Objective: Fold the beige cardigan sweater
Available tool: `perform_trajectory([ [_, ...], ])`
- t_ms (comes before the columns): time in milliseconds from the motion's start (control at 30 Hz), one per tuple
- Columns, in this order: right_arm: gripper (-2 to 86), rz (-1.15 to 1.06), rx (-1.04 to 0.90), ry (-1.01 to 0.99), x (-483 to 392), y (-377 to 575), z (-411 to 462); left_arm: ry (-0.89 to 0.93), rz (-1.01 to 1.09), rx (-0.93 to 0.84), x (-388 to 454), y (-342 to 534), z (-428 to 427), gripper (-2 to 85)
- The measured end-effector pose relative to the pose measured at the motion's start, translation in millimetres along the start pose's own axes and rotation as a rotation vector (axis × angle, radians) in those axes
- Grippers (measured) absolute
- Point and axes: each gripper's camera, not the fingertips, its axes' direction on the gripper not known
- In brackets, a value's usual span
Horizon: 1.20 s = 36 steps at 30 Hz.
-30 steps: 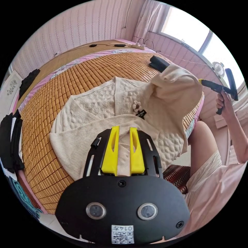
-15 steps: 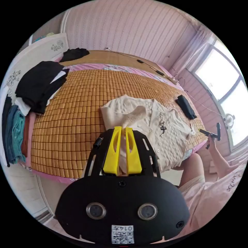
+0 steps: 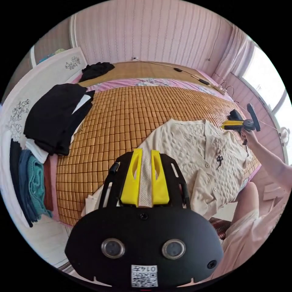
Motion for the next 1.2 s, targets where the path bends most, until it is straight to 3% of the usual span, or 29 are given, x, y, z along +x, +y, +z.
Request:
perform_trajectory([
  [133,8.7,-0.021,-0.091,0.072,-5.5,-51.8,49.0,0.021,0.082,-0.129,26.2,-51.3,82.2,8.5],
  [233,2.8,-0.035,-0.127,0.046,-3.0,-62.4,67.7,-0.027,0.097,-0.351,28.6,-63.7,145.7,4.6],
  [267,1.5,-0.048,-0.113,0.023,-2.1,-65.5,65.3,-0.021,0.148,-0.276,32.5,-62.9,140.1,2.1],
  [400,0.3,-0.098,-0.035,0.08,3.7,-83.1,48.7,-0.071,0.27,-0.273,38.5,-72.8,139.4,-0.5],
  [567,1.6,-0.087,-0.048,0.155,33.2,-151.6,46.9,-0.111,0.226,-0.147,21.3,-115.3,140.2,1.1],
  [700,4.0,0.021,-0.083,0.133,51.0,-170.6,45.7,-0.01,0.123,-0.14,9.3,-129.0,128.1,5.7],
  [833,4.9,-0.062,0.078,-0.006,14.1,-120.4,6.3,0.053,0.204,-0.076,32.8,-79.7,73.2,5.9],
  [967,5.4,-0.154,0.047,-0.263,-64.8,-39.3,17.5,0.165,0.253,-0.118,71.8,30.5,39.9,6.2],
  [1067,11.2,-0.209,-0.051,-0.302,-114.8,-19.6,45.0,0.197,0.178,-0.173,84.8,85.8,47.8,7.2],
  [1200,10.1,-0.138,-0.062,-0.25,-128.1,-32.1,62.0,0.174,0.137,-0.235,94.3,107.8,70.9,6.7],
])
